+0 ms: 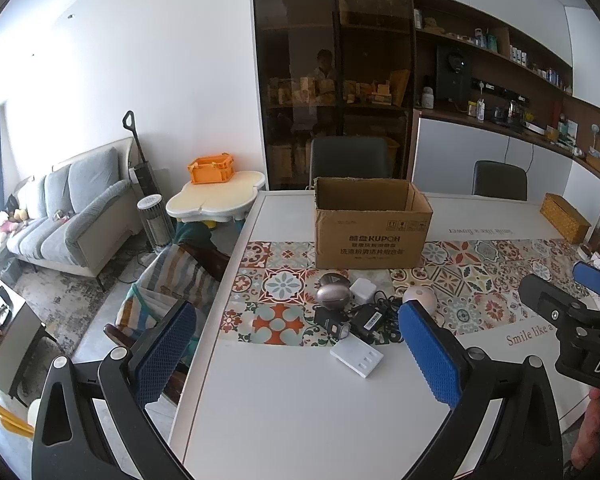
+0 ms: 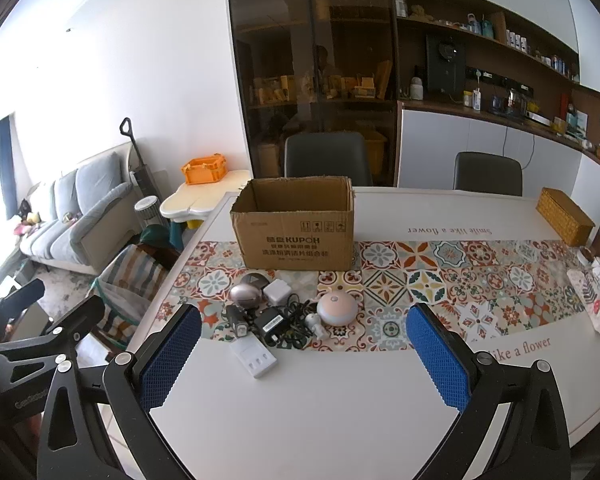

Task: Organize rigid objects

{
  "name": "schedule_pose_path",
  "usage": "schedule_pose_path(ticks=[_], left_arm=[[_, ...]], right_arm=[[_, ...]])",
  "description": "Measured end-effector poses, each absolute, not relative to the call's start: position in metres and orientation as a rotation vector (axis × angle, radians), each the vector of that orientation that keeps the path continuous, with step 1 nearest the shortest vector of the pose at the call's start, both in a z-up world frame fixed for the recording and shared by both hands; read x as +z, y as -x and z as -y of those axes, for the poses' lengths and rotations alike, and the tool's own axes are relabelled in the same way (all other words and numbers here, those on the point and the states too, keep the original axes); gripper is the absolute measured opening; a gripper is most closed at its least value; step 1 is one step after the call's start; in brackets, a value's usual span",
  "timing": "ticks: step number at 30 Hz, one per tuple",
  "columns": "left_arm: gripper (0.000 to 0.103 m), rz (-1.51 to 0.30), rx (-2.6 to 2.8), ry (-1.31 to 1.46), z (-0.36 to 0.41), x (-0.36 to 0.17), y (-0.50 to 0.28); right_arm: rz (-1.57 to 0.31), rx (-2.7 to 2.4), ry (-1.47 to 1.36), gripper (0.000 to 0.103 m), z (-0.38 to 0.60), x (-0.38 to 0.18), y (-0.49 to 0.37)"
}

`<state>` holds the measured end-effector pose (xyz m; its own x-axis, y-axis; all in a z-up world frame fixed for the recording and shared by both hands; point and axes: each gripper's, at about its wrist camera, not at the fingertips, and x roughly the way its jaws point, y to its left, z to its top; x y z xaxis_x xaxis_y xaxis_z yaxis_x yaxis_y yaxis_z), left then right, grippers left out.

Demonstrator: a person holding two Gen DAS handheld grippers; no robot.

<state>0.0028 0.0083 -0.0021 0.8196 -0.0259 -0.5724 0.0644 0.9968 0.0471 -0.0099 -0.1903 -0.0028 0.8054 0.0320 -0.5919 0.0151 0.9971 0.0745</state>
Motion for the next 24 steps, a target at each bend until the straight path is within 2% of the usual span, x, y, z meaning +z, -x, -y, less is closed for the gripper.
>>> schedule_pose_path(ticks=[24], left_arm=[[0.103,-0.577,-0.063,-0.07,-0.0081,0.0014,-0.0051]], right_arm=[[-0.611,-0.002,-0.081,0.103,0.1943,-0.0013,0.0096]])
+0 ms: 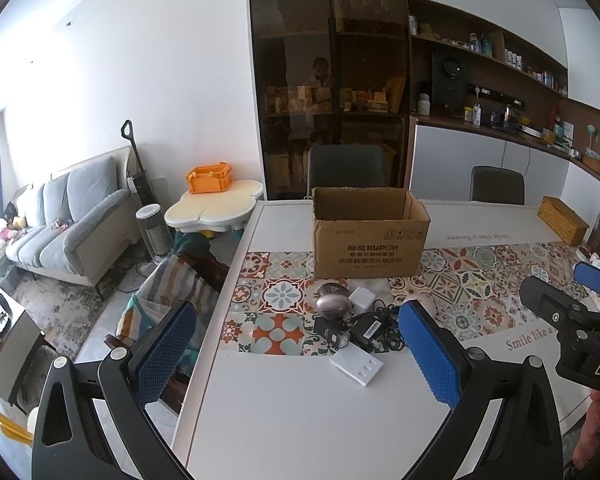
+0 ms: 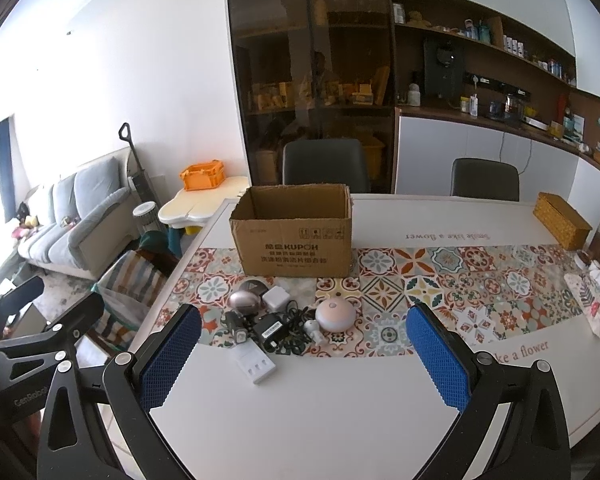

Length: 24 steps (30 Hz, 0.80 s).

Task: Organize rigid objects

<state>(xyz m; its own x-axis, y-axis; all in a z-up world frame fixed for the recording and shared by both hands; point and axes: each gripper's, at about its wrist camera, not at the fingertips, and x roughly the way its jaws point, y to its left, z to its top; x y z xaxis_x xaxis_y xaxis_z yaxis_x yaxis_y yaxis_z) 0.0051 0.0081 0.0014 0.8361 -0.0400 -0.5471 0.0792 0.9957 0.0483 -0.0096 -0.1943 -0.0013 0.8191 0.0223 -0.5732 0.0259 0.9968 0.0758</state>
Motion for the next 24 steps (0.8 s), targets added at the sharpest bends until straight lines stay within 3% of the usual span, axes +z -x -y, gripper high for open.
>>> schedule_pose_path(ticks=[24], left_arm=[[0.103,-0.566,-0.079,-0.074,-0.0067,0.0052,-0.0057]], right_arm=[[-0.608,-0.01,-0.08,0.103,0.1967,0.0023,0.0115]])
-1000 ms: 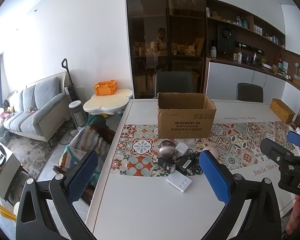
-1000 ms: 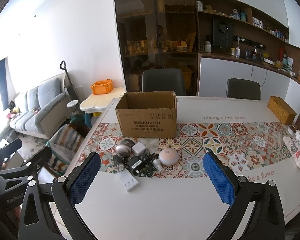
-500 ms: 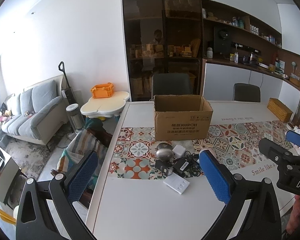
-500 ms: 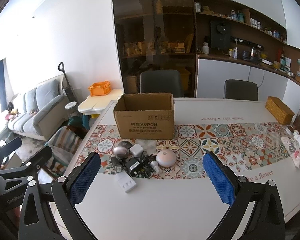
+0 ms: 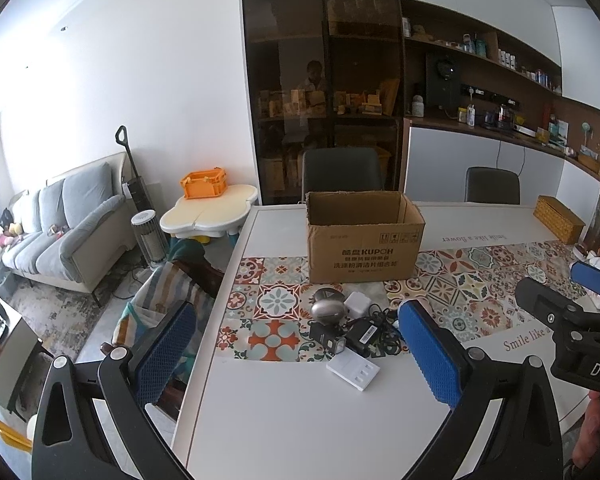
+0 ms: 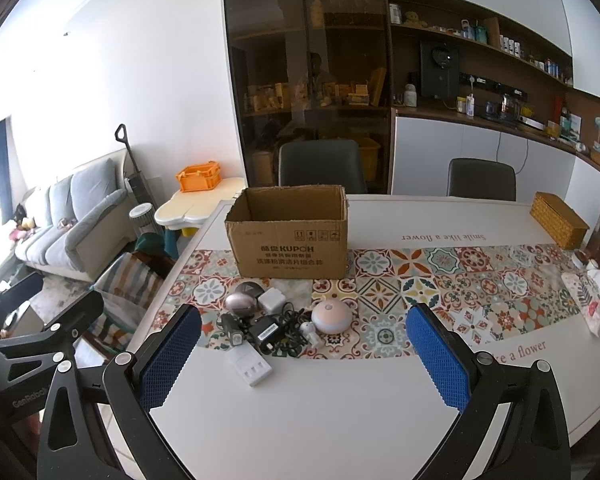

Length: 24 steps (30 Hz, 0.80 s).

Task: Organize rigid objects

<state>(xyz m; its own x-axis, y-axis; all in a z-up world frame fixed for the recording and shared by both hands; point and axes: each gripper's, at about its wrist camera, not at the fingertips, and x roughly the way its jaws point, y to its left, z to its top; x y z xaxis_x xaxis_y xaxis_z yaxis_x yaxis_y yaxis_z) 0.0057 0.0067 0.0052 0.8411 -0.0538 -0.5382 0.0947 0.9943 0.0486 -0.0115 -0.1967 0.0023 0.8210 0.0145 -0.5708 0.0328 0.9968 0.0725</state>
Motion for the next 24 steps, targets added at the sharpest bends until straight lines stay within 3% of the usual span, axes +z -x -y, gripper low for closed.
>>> schedule_pose_path(ticks=[24], left_arm=[[0.103,-0.627,-0.101,-0.088,-0.003,-0.012,-0.023]], right_arm=[[-0.645,-0.023,-0.081,0.103,0.201,-0.009,0.002]])
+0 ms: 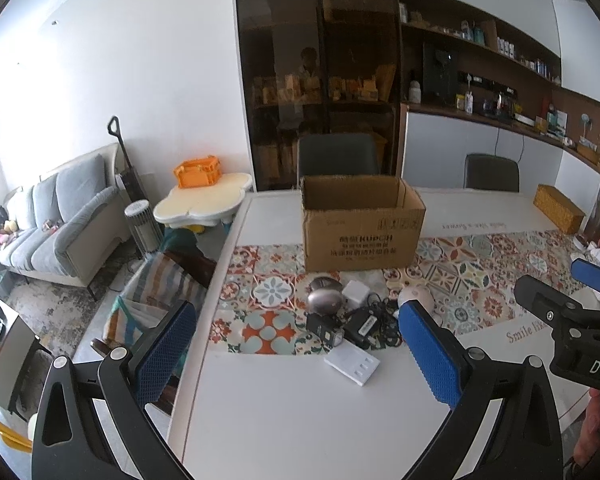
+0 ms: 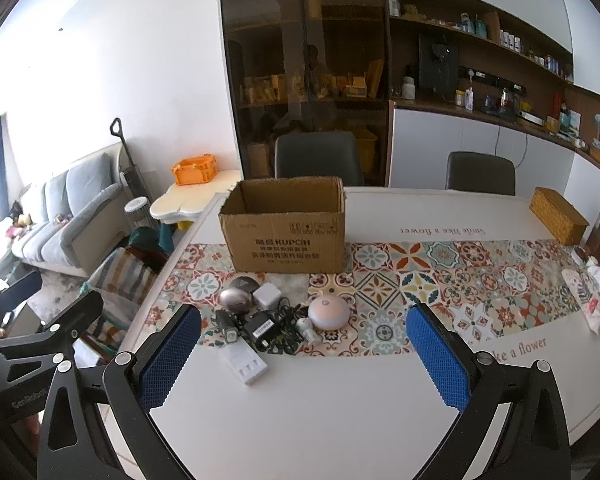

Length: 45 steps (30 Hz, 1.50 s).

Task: Organize rigid objects
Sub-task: 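Lower the left tool and grasp the white rectangular plate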

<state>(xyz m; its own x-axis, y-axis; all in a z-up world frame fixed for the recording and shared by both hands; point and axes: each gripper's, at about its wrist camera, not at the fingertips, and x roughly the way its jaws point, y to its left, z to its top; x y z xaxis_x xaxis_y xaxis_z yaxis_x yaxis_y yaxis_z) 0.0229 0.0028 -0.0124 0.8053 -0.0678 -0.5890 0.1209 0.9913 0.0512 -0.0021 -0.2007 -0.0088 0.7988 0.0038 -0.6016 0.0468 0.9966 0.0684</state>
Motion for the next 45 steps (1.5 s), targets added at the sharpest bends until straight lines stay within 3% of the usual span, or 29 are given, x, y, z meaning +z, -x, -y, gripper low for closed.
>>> schedule_pose_path(ticks=[31,35,45], left_arm=[[0.103,-0.869,-0.442,-0.344,0.053,-0.204,-0.112],[0.095,-0.906,-0.467,-0.339,0.056,-0.228,-0.125],[0.087,-0.946,-0.521,-0.304,0.063,-0.254,-0.14]], right_arm=[[-1.072,-0.116,-0.152,0.103,0.211,-0.178,-0.063],[-1.099,-0.137,-0.177,0.103,0.214,-0.197,-0.072],[-1.121,-0.161,-0.203,0.103,0.218,-0.223,-0.08]])
